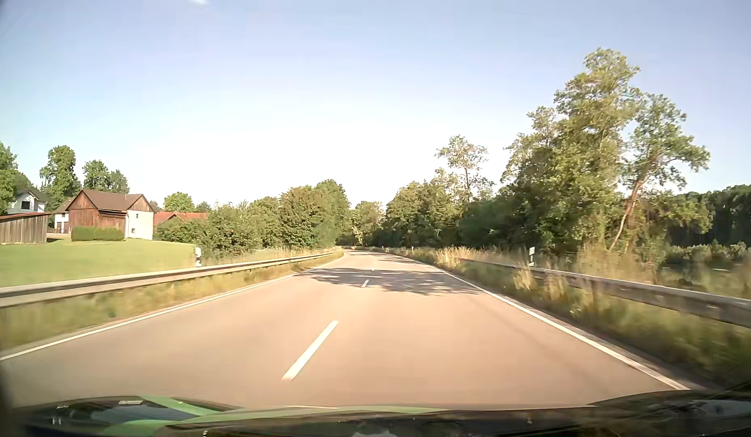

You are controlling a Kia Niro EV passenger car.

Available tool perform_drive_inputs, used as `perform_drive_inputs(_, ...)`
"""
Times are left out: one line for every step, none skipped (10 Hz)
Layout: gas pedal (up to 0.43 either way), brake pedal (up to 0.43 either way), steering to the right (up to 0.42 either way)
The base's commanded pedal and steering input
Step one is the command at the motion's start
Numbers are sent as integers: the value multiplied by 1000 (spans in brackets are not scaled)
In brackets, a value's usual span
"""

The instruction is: Follow the waypoints while adhering to traffic rules and regulations

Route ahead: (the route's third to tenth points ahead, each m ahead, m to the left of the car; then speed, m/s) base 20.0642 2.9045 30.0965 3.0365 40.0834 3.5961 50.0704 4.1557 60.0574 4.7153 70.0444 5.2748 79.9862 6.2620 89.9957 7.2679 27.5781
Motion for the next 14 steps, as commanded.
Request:
perform_drive_inputs(209, 0, -9)
perform_drive_inputs(209, 0, -9)
perform_drive_inputs(209, 0, -9)
perform_drive_inputs(209, 0, -9)
perform_drive_inputs(209, 0, -9)
perform_drive_inputs(209, 0, -9)
perform_drive_inputs(209, 0, -9)
perform_drive_inputs(220, 0, -9)
perform_drive_inputs(228, 0, -9)
perform_drive_inputs(240, 0, -9)
perform_drive_inputs(240, 0, -9)
perform_drive_inputs(248, 0, -9)
perform_drive_inputs(248, 0, -9)
perform_drive_inputs(248, 0, -9)
